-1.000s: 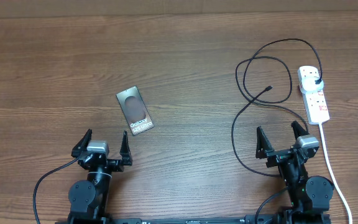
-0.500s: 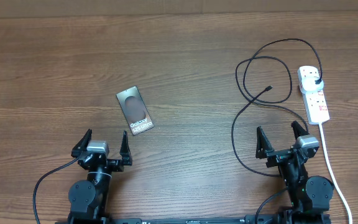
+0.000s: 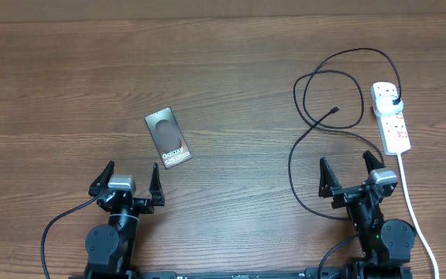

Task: Plug charger to phone and switch on socket

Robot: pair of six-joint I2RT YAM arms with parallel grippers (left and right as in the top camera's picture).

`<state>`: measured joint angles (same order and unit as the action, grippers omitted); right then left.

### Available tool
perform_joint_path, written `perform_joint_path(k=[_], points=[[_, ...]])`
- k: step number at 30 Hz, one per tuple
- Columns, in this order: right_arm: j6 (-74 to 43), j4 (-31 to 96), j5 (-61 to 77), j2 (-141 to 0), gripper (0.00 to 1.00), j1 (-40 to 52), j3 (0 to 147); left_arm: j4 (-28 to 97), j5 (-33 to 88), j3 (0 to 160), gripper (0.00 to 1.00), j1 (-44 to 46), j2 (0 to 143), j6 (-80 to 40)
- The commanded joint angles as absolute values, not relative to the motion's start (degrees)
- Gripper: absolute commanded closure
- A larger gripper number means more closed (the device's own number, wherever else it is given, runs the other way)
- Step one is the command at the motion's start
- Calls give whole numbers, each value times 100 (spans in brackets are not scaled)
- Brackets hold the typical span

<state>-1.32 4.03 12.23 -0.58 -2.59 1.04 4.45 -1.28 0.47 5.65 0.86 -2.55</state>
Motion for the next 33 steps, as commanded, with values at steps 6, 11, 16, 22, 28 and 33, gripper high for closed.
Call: perform_joint_path(k=[6, 11, 16, 22, 28, 33], points=[[-148, 373, 1251, -23, 0, -226, 47, 432, 204, 32, 0, 602, 27, -126], [-148, 373, 1253, -23, 0, -226, 47, 440, 202, 32, 0, 602, 27, -176], [-148, 373, 1253, -23, 0, -226, 47, 440, 202, 32, 0, 602, 27, -379], [-148, 373, 1253, -23, 0, -226, 47, 545, 279, 119, 0, 602, 27, -541], [-148, 373, 1251, -23, 0, -226, 47, 1234, 276, 550, 0, 602, 71, -534], [-148, 373, 1253, -23, 0, -226, 47, 1446, 281, 862, 0, 602, 336, -534]])
